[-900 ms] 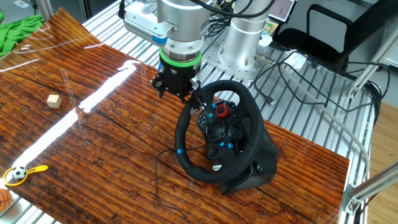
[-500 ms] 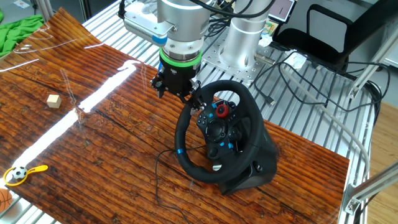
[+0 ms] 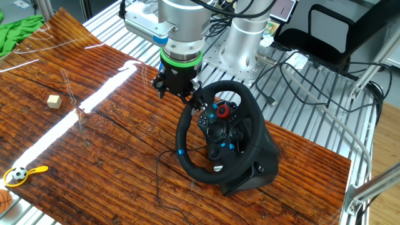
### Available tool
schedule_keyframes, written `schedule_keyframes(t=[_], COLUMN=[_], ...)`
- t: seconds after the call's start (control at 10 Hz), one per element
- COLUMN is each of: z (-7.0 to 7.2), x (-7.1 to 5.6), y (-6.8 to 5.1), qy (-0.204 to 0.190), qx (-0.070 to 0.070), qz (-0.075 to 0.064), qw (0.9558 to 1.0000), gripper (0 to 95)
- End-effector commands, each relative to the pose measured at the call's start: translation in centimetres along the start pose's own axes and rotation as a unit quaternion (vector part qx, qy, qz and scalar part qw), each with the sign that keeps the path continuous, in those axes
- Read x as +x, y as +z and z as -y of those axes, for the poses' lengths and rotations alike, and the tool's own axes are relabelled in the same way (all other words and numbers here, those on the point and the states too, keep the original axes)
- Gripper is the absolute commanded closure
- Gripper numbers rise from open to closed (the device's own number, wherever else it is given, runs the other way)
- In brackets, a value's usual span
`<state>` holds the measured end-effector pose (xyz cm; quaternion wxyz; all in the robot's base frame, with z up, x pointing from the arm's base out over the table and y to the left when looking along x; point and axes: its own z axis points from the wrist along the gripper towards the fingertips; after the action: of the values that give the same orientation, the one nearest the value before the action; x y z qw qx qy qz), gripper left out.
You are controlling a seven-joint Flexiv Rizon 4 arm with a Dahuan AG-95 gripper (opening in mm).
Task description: Rotate the steering wheel 90 degrees counterclockwise
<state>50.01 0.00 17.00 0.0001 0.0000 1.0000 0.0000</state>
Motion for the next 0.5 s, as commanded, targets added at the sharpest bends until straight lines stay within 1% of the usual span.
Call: schedule_keyframes(t=[0.1,0.5], z=[0.0,-0.01], x=[0.01,0.05], y=[0.0,0.04], qy=[0.062,0.063], qx=[-0.023,-0.024], qz=[-0.044,-0.045], qw=[0.9968,0.9967], gripper=[95.0,95.0])
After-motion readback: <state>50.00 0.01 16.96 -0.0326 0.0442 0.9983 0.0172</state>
